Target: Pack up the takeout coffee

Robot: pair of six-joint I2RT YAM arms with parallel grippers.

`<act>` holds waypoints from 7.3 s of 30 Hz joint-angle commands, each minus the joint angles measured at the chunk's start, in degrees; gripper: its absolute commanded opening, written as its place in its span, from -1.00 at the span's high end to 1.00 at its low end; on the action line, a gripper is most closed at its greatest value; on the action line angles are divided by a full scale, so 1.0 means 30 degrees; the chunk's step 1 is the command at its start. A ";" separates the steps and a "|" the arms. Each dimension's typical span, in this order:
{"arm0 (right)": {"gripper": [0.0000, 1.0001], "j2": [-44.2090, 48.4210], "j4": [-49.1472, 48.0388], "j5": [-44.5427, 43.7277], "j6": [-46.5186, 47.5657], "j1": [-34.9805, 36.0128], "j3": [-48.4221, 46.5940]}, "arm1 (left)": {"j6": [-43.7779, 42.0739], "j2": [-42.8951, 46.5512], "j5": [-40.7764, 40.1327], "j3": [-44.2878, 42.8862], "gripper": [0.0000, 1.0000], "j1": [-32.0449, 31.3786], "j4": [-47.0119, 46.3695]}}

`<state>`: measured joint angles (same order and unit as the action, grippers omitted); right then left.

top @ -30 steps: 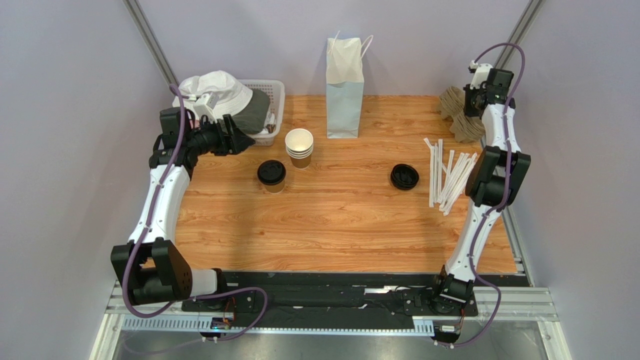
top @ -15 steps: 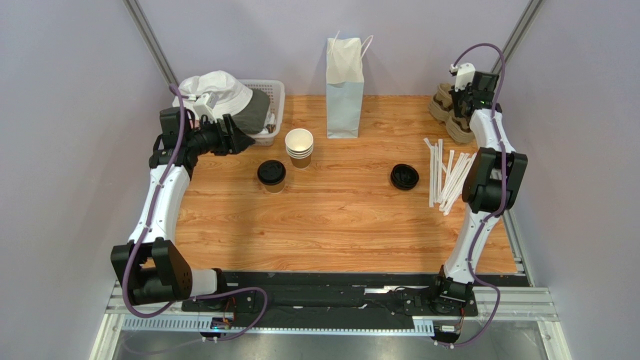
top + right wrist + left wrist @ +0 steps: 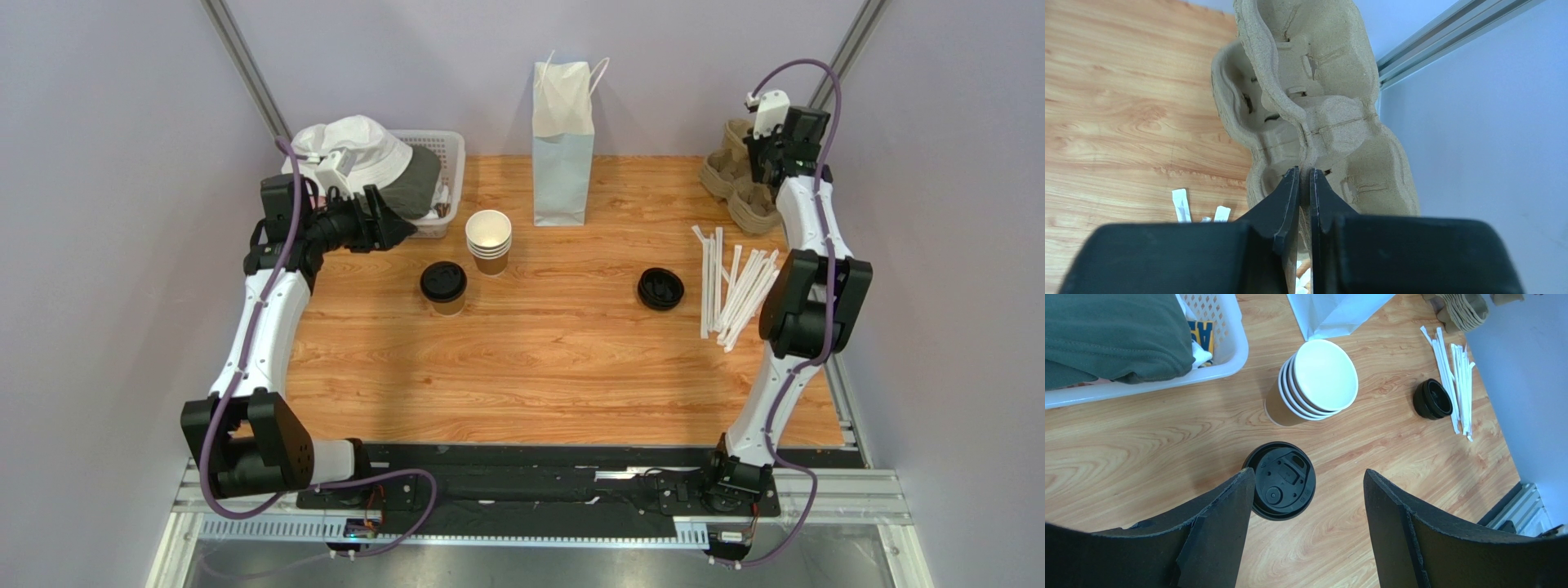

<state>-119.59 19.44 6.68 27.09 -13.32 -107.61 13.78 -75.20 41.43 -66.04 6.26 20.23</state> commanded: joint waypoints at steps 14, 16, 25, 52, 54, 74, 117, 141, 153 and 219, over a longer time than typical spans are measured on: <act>1.00 1.2521 0.4445 0.8083 0.2539 0.3470 0.8059 | -0.6695 0.2125 0.2682 -0.1980 -0.49 -0.1999 0.2216; 1.00 1.5099 0.5088 0.8757 0.3623 0.5102 1.0222 | -0.7693 0.2417 0.3035 -0.2126 -0.49 -0.3139 0.2514; 1.00 2.2805 0.6612 1.1544 0.3596 1.0993 1.4833 | -1.2811 0.6278 0.2011 0.0998 -0.49 -0.8026 -0.3331; 1.00 2.3633 0.8079 0.9347 0.1018 1.6540 1.4221 | -2.4864 0.9509 0.2713 0.2619 0.13 -1.5298 0.2073; 1.00 2.3662 0.8255 0.9288 0.1047 1.6569 1.4133 | -2.5334 0.9510 0.2743 0.2532 0.17 -1.5475 0.2658; 1.00 2.3692 0.8841 0.9434 0.2307 1.7331 1.4015 | -2.6068 0.8778 0.1659 0.2238 0.28 -1.6765 0.4038; 1.00 2.2695 0.3716 0.7473 0.3187 1.7859 1.7824 | -2.1353 0.5086 -0.3056 0.5868 1.00 -1.7820 0.0730; 1.00 2.1002 0.4682 0.6270 0.4358 0.9631 1.4842 | -1.9127 0.7224 -0.7218 0.6163 -0.61 -1.7761 -0.0972; 1.00 1.1780 0.0847 0.6916 0.4913 0.0224 0.7110 | -1.6841 0.7224 -0.7862 0.5519 -0.61 -1.7177 -0.0707; -0.61 1.0531 1.6919 1.1162 0.5412 0.4605 0.2872 | -0.9881 0.6901 -0.4702 0.3088 -0.68 -1.2228 0.2017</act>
<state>-94.43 48.62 29.19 49.30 -6.94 -105.45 -28.27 -56.27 23.79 -54.83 -33.65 25.98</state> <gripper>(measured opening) 0.781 0.833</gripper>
